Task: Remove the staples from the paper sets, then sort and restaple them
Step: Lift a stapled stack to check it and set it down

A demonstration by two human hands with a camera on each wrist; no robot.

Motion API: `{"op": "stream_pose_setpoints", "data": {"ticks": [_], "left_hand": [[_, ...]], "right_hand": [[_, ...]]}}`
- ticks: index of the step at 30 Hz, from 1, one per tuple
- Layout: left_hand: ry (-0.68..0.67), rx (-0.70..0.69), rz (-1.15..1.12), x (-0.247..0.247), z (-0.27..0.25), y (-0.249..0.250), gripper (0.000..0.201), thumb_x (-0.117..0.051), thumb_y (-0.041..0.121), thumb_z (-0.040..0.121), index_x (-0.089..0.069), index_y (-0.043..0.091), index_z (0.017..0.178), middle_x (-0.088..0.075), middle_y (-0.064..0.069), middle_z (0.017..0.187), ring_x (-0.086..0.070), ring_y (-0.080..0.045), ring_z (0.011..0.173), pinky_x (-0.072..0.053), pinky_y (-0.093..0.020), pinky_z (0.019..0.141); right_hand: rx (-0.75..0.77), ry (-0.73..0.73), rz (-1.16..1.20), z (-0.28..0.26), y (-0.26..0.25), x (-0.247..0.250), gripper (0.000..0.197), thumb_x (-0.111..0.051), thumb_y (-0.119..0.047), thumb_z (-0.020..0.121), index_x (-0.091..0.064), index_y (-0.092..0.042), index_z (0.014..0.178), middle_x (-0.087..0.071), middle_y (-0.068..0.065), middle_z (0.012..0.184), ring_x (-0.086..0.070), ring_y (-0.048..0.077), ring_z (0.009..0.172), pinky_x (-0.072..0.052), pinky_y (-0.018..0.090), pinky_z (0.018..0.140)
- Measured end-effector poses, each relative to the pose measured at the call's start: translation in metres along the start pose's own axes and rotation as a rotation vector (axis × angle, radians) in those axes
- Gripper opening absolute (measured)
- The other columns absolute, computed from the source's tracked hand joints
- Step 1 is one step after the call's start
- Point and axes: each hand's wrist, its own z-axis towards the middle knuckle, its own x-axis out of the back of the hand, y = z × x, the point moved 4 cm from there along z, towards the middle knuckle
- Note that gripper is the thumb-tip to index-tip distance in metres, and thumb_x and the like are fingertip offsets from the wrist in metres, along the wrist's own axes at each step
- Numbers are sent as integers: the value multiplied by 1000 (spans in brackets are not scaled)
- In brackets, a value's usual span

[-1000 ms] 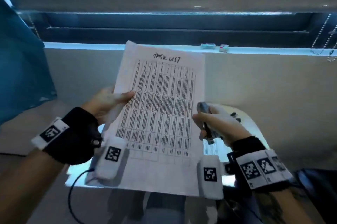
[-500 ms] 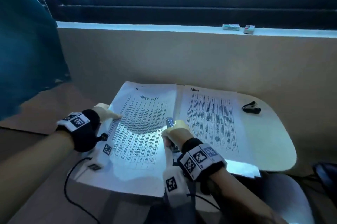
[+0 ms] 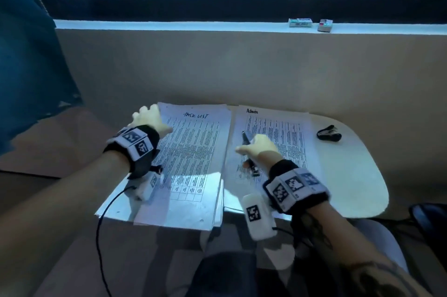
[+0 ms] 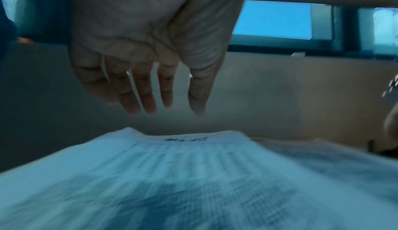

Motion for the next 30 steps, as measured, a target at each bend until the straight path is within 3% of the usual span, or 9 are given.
{"op": "stream_pose_setpoints", "data": {"ticks": [3,5,7,11,15,18,20,24,30], "left_hand": [[-146,-160,-60,-4,-11,51,35,-65,33,84,-55,10,109,-57,-9,109,-56,-23,99,-45,-30,79],[-320,-212,-142,-19,-26,83,23,-64,29,86,-60,10,99,-60,-8,94,-56,-18,76,-43,-24,59],[-493,-182,-236,-37,-40,106,26,-67,23,85,-64,3,102,-62,-9,92,-56,-18,70,-42,-23,55],[-430,-223,-20,-52,-52,140,26,-69,27,83,-62,7,98,-62,-9,98,-59,-18,84,-48,-27,77],[-457,-187,18,-60,-59,150,47,-66,26,86,-54,-2,121,-60,-12,124,-57,-26,115,-44,-34,97],[-495,-164,-19,-68,-60,152,49,-65,28,85,-54,-4,121,-62,-14,117,-60,-24,105,-45,-33,91],[-494,-145,-33,-72,-60,152,50,-65,31,86,-55,-4,121,-62,-16,118,-59,-23,99,-46,-33,90],[-502,-129,-69,-79,-65,154,53,-60,31,89,-48,-2,129,-52,-14,133,-52,-28,121,-42,-32,96],[-465,-140,-304,-78,-72,169,48,-50,27,96,-41,-1,134,-47,-12,138,-47,-26,125,-37,-29,99]], "right_hand": [[-19,182,-97,-2,23,50,16,-59,-13,90,-45,-9,82,-53,5,70,-52,13,48,-42,22,40],[-80,312,-272,-7,49,79,24,-58,-16,89,-41,-17,71,-58,7,68,-58,18,55,-48,28,49],[-150,407,-414,-14,72,101,23,-59,-21,86,-44,-16,69,-64,13,79,-65,27,72,-53,34,63],[-271,414,-399,-19,107,123,29,-65,-32,79,-54,-8,90,-65,21,98,-63,33,89,-46,33,72],[-279,386,-207,-18,109,130,33,-71,-24,81,-45,-4,85,-58,10,77,-57,26,80,-46,35,75],[-298,348,-140,-15,102,129,32,-72,-23,80,-48,-2,84,-56,11,80,-53,22,75,-43,28,65],[-323,307,-100,-14,98,128,27,-70,-23,82,-51,-5,73,-56,9,68,-52,18,61,-38,25,55],[-345,207,-101,-14,93,126,30,-67,-18,85,-50,-7,63,-52,6,60,-47,16,52,-35,25,51],[-233,252,-57,-11,91,121,24,-69,-7,81,-54,-7,63,-56,7,56,-50,17,47,-42,24,49]]}}
